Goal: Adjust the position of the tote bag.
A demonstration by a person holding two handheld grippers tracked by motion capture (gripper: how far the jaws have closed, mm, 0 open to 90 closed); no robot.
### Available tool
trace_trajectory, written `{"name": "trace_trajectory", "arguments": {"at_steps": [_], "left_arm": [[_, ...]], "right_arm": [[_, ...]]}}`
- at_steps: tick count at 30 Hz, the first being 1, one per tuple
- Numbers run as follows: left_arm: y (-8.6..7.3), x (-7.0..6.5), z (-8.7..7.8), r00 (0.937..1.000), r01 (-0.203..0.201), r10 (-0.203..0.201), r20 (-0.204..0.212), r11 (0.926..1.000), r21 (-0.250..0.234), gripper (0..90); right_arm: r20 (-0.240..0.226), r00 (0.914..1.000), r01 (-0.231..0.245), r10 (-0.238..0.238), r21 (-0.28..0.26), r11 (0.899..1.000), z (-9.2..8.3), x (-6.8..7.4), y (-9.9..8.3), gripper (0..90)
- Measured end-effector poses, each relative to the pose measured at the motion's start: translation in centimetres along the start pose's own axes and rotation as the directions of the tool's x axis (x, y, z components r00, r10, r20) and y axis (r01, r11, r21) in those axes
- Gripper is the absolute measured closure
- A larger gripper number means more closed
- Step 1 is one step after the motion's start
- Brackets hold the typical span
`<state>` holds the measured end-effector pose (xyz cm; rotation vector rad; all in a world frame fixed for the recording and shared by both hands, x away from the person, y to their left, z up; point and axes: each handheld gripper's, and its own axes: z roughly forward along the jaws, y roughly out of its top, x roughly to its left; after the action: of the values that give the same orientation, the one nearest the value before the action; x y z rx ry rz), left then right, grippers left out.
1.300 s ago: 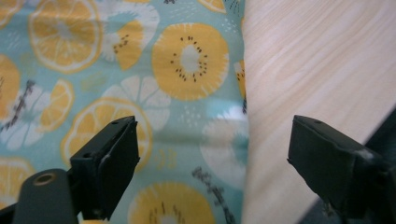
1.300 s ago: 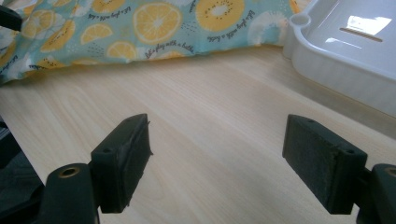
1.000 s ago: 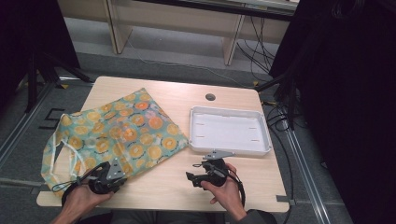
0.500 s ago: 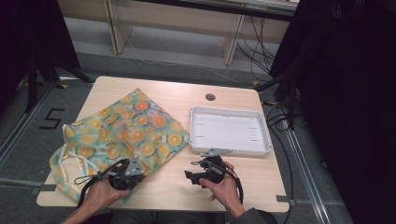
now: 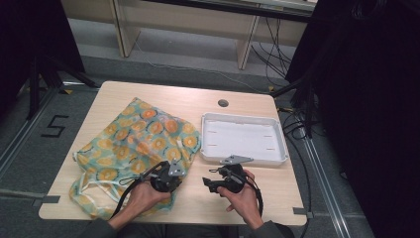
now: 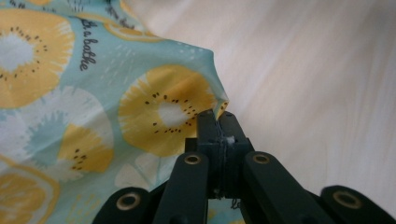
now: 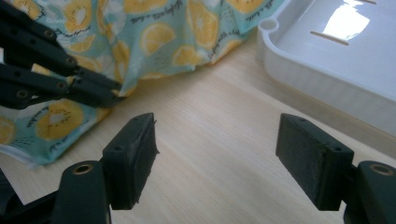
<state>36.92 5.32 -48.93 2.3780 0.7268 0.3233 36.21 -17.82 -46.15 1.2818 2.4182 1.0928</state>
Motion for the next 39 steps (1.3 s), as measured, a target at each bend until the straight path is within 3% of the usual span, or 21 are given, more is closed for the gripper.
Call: {"name": "trace_trajectory", "arguments": {"at_steps": [3, 6, 8, 10, 11, 13, 16, 18, 21, 23, 24, 27, 28, 30, 31, 32, 33, 35, 37, 38, 39], "left_arm": [[1.0, -0.1, 0.8, 0.9987, 0.050, -0.050, 0.007, 0.9984, -0.026, 87.4], [1.2, -0.1, 0.2, 0.9993, 0.013, -0.012, 0.034, 0.9999, -0.010, 74.4], [1.0, 0.0, -1.4, 0.9960, 0.032, -0.032, 0.084, 0.9995, -0.005, 60.2], [0.8, 0.6, -3.8, 0.9968, 0.043, -0.038, 0.070, 0.9969, -0.066, 49.1], [0.6, 1.2, -5.1, 0.9965, 0.054, -0.049, 0.068, 0.9953, -0.080, 45.1], [-0.1, 2.7, -7.9, 0.9932, 0.107, -0.101, 0.058, 0.9862, -0.126, 39.1], [-2.2, 5.9, -11.6, 0.9907, 0.133, -0.135, -0.010, 0.9815, -0.138, 39.2], [-4.1, 8.2, -13.4, 0.9805, 0.148, -0.160, -0.114, 0.9831, -0.108, 39.9], [-7.0, 11.2, -15.3, 0.9465, 0.220, -0.241, -0.215, 0.9685, -0.116, 39.3], [-8.9, 13.4, -16.3, 0.9119, 0.272, -0.295, -0.285, 0.9550, -0.119, 38.9], [-9.6, 14.1, -16.5, 0.9023, 0.292, -0.313, -0.296, 0.9496, -0.113, 37.3], [-11.9, 16.3, -16.5, 0.8618, 0.379, -0.396, -0.317, 0.9180, -0.118, 33.4], [-12.9, 17.1, -16.0, 0.8431, 0.412, -0.437, -0.314, 0.8995, -0.145, 31.5], [-14.2, 18.0, -15.2, 0.8288, 0.451, -0.468, -0.307, 0.8832, -0.128, 30.7], [-15.1, 18.6, -14.5, 0.8167, 0.471, -0.485, -0.312, 0.8732, -0.126, 32.1], [-15.6, 19.0, -14.3, 0.8118, 0.484, -0.493, -0.313, 0.8678, -0.113, 34.3], [-16.2, 19.3, -14.0, 0.8169, 0.496, -0.499, -0.289, 0.8637, -0.091, 40.6], [-17.0, 19.5, -13.7, 0.8437, 0.482, -0.483, -0.234, 0.8738, -0.067, 63.7], [-17.1, 19.3, -13.6, 0.8525, 0.457, -0.456, -0.255, 0.8875, -0.062, 85.7], [-17.1, 19.2, -13.7, 0.8563, 0.456, -0.455, -0.244, 0.8881, -0.056, 88.1], [-17.1, 19.0, -13.8, 0.8595, 0.451, -0.452, -0.239, 0.8902, -0.061, 88.9]], "right_arm": [[0.001, 0.9999, 0.013, -0.013, 0.004, 1.000, 0.0, 0.0, 0.0, 29.9], [0.010, 0.9996, 0.027, -0.027, 0.005, 1.000, 0.1, -0.1, -0.1, 29.5], [-0.012, 0.9999, 0.004, -0.004, 0.023, 1.000, -0.1, 0.1, -0.1, 29.3], [-0.019, 0.9997, -0.018, 0.018, 0.026, 1.000, -0.1, 0.4, -0.2, 28.2], [-0.021, 0.9998, 0.001, -0.001, -0.020, 1.000, 0.4, 0.5, -0.3, 28.0], [-0.041, 0.9992, 0.002, -0.001, 0.025, 1.000, 0.3, 1.1, -0.1, 28.0], [-0.068, 0.9970, 0.038, -0.035, 0.042, 0.998, 1.0, 2.0, -0.1, 27.2], [-0.095, 0.9948, 0.042, -0.037, 0.049, 0.998, 1.7, 2.7, -0.1, 27.2], [-0.116, 0.9913, 0.070, -0.062, 0.068, 0.995, 2.6, 3.6, 0.3, 27.2], [-0.124, 0.9892, 0.089, -0.078, 0.086, 0.992, 3.0, 4.0, 0.8, 27.4], [-0.129, 0.9878, 0.098, -0.087, 0.086, 0.991, 3.5, 4.2, 1.1, 27.9], [-0.142, 0.9871, 0.088, -0.074, 0.095, 0.992, 4.9, 4.5, 1.6, 28.0], [-0.149, 0.9867, 0.084, -0.066, 0.121, 0.989, 5.2, 4.5, 1.8, 28.1], [-0.150, 0.9872, 0.074, -0.054, 0.133, 0.988, 6.2, 4.7, 2.2, 29.5], [-0.147, 0.9878, 0.075, -0.052, 0.154, 0.985, 6.6, 4.8, 2.4, 31.5], [-0.137, 0.9876, 0.100, -0.077, 0.167, 0.981, 7.2, 4.9, 2.7, 33.3], [-0.128, 0.9886, 0.102, -0.080, 0.181, 0.978, 7.5, 5.0, 2.9, 37.9], [-0.129, 0.9802, 0.174, -0.150, 0.203, 0.964, 8.3, 5.1, 3.4, 58.0], [-0.106, 0.9756, 0.211, -0.192, 0.214, 0.954, 9.0, 5.4, 4.2, 73.1], [-0.081, 0.9639, 0.265, -0.254, 0.200, 0.943, 9.3, 5.2, 4.6, 78.9], [-0.069, 0.9640, 0.266, -0.257, 0.204, 0.942, 9.5, 5.3, 5.1, 82.8]]}}
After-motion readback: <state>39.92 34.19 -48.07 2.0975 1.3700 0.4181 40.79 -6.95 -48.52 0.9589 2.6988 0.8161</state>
